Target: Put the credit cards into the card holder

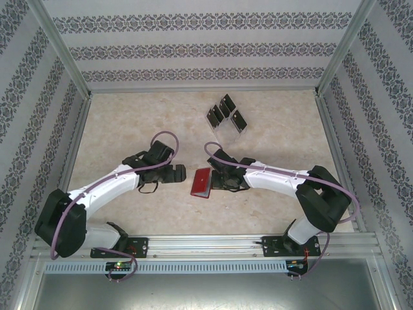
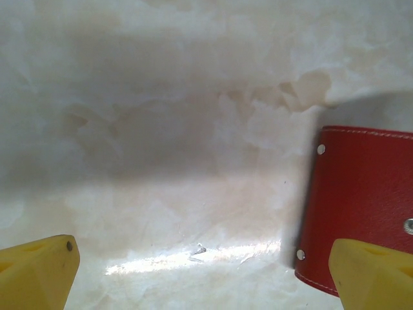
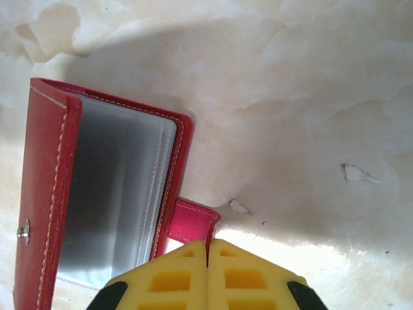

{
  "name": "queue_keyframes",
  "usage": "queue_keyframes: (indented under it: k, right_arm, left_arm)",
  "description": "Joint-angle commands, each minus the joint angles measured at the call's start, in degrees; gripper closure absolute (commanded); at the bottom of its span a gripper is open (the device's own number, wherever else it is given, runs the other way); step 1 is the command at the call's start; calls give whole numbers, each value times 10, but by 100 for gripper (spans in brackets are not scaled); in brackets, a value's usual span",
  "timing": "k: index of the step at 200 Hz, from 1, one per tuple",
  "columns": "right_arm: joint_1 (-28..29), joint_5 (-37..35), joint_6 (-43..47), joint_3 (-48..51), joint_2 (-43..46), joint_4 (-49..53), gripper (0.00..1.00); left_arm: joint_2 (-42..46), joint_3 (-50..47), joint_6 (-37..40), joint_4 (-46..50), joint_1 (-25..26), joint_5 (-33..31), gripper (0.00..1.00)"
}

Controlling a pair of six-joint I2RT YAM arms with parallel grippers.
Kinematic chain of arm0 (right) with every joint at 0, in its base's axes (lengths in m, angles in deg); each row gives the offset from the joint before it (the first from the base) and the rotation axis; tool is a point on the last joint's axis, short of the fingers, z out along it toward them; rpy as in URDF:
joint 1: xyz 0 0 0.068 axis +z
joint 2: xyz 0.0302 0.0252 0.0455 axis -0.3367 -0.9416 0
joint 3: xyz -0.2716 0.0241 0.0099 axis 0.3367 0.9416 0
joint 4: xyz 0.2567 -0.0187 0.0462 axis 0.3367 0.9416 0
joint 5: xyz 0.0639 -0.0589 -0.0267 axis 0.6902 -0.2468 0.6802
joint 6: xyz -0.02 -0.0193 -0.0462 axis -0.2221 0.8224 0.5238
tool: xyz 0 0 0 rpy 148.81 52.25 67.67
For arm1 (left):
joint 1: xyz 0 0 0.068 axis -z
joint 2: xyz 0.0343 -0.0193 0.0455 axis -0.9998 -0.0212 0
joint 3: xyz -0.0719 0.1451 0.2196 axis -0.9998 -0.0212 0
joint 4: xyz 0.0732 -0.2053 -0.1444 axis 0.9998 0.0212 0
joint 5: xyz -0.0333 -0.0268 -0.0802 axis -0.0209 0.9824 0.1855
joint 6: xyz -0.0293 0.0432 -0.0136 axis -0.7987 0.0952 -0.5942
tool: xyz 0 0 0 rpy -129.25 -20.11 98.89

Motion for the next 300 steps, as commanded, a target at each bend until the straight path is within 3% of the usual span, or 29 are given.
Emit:
queue_keyframes:
  k: [1, 80, 145, 174, 197, 218, 247, 300]
  right_arm:
    - [1, -13, 17, -10, 1, 11, 100]
    - [-69, 15, 90, -4, 30, 11, 100]
    - [-102, 55, 119, 3, 22, -3, 100]
    - [-105, 52, 120, 6, 38, -2, 82]
    - [-110, 58, 116, 8, 62, 2, 80]
    - [-106, 75, 105, 19, 89, -3, 83]
    - [-85, 87, 77, 51, 119, -20, 100]
    - [-41, 90, 25, 103, 77, -118, 100]
  left_arm:
    - [-16, 0, 15, 13, 21, 0, 0]
    - [-102, 46, -15, -52, 98, -2, 0]
    - [-212, 137, -8, -26, 133, -24, 0]
    - [-246, 168, -3, 14, 135, -44, 0]
    - [-253, 174, -2, 29, 136, -54, 0]
    - [-258, 181, -1, 40, 136, -55, 0]
    - [-261, 182, -3, 41, 136, -55, 0]
    - [-263, 178, -6, 43, 137, -55, 0]
